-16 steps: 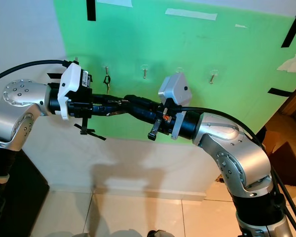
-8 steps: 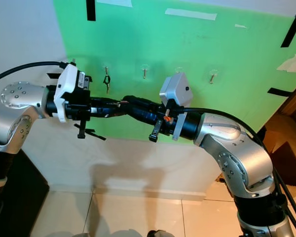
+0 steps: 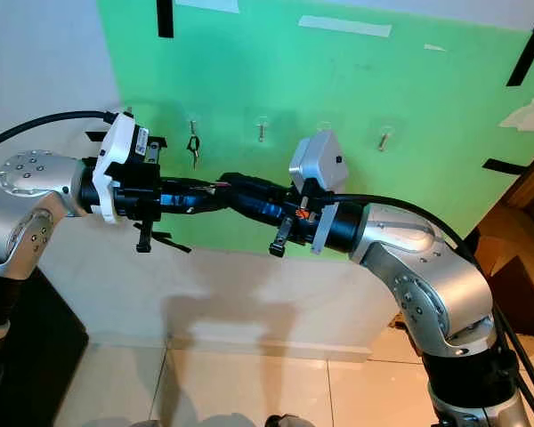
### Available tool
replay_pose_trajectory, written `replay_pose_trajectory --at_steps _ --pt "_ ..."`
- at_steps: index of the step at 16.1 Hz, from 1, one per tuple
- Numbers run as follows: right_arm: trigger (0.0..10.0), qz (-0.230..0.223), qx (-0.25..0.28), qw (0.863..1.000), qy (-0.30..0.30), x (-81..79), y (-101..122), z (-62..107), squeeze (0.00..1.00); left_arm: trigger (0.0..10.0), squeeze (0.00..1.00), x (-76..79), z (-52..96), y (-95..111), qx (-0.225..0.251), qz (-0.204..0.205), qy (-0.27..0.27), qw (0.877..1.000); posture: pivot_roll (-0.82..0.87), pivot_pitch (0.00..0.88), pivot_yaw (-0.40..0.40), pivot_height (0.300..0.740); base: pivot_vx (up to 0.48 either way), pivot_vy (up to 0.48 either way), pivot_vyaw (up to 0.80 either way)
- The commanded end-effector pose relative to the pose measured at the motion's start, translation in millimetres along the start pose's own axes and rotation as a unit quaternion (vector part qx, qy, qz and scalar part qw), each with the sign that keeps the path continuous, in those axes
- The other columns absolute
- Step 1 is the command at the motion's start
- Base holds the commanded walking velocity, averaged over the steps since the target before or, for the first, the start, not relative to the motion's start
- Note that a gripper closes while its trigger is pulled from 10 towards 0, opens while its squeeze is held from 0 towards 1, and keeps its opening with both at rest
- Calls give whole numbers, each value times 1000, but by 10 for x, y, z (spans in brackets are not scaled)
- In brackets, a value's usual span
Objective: Hang keys on a hook
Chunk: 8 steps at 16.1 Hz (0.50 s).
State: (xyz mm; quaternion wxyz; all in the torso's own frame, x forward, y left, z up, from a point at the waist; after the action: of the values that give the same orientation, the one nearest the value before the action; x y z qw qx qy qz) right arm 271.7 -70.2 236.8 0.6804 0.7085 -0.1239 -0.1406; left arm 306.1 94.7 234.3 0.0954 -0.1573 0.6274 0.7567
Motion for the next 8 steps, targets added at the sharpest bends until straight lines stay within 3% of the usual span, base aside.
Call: replay_pose_trajectory --at_steps 1,3,4,6,8 --pt "10000 -29 -40 999 -18 47 -224 6 0 0 0 -81 43 279 46 -41 28 998 -35 0 -71 740 0 0 0" --pt "10000 -30 -40 999 -20 53 -233 1 0 0 0 -73 43 277 46 -38 26 998 -34 0 -71 740 0 0 0" --pt "10000 -39 -38 998 -14 39 -232 -3 1000 0 0 -76 45 275 45 -38 26 998 -33 0 -70 740 0 0 0" --pt "10000 -41 -36 998 -14 38 -226 1 1000 0 0 -79 46 272 43 -38 26 998 -34 0 -69 740 0 0 0" --pt "10000 -39 -34 998 -21 54 -218 27 1000 0 0 -133 47 170 6 -42 41 998 -35 0 -65 740 0 0 0"
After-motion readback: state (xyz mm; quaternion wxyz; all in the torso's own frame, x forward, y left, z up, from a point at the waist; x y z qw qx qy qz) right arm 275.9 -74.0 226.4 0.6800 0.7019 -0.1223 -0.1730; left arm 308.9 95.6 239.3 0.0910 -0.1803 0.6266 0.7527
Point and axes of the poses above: a point about 5 cm out from each wrist's last joint towards the gripper, its own z axis pointing back from the gripper into the wrist, its own y axis along the axis of the wrist's last joint, x = y × z, the point moved 4 cm from there along -z, pointing out of the wrist towards the gripper, and after that the axes turned 8 degrees about -z, right-handed, at the moved point
